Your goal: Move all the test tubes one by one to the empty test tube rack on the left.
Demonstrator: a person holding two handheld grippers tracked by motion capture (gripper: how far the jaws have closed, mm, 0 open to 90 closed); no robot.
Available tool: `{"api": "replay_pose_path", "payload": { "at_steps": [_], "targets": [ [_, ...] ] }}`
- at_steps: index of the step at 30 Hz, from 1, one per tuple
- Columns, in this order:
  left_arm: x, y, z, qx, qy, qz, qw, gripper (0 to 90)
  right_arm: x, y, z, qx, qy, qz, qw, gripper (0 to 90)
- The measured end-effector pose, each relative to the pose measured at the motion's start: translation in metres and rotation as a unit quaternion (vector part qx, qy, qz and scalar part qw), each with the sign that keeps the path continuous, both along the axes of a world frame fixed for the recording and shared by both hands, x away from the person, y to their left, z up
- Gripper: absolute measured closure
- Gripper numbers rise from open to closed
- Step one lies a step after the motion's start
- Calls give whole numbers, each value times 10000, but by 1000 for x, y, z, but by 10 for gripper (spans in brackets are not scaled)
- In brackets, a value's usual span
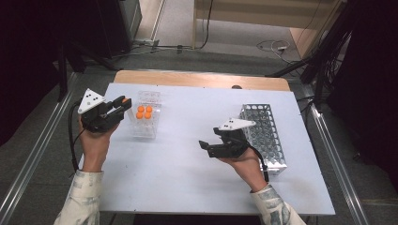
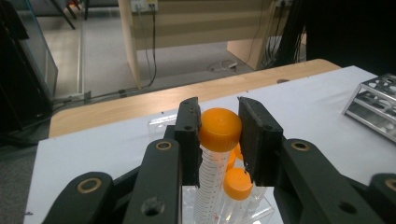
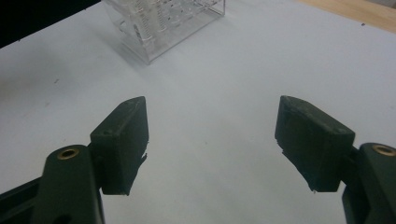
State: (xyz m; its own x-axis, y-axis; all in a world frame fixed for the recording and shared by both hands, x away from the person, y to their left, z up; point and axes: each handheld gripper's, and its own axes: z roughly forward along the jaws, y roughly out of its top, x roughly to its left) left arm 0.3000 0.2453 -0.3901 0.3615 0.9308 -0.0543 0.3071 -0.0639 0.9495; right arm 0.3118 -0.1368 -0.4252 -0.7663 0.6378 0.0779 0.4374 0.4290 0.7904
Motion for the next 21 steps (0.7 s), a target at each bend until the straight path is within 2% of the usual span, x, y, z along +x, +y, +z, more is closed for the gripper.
{"api": "replay_pose_path", "payload": {
  "at_steps": [2,9,18,21],
  "targets": [
    [1,-1,-3,11,-12,11,10000,699,0,-1,0,4,-20,12,10000,248],
    [5,3,-14,-80,180,1,9998,698,-1,-2,1,-8,-23,7,10000,249],
    [7,-3,-20,81,306,-71,9995,694,-1,-4,0,-2,-16,-6,10000,250],
    [6,-3,-21,64,308,-71,9995,690,-1,-4,0,-15,-20,3,10000,250]
  ]
}}
